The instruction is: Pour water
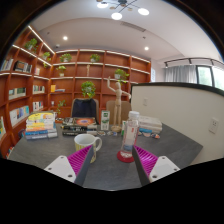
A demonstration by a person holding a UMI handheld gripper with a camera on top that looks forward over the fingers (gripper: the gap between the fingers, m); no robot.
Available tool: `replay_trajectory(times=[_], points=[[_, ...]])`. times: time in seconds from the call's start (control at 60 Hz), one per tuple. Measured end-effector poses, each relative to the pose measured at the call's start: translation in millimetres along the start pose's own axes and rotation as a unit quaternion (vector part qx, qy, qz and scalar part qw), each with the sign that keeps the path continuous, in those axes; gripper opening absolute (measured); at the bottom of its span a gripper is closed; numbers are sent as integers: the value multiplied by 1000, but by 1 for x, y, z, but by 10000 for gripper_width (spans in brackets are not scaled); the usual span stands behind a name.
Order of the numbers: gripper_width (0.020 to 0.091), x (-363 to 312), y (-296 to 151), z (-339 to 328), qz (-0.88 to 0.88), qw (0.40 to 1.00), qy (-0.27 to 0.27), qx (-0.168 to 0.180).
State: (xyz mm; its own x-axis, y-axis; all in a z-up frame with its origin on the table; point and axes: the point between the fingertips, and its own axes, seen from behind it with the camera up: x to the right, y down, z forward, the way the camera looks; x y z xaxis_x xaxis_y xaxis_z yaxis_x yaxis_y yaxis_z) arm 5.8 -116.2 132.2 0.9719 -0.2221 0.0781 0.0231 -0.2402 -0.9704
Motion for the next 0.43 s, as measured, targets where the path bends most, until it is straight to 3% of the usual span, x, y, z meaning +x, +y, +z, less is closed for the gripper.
replay_trajectory(times=[0.217,0.433], points=[[821,-49,-20,-45,14,997,-74,23],[819,-64,-25,-65,11,996,-87,23]])
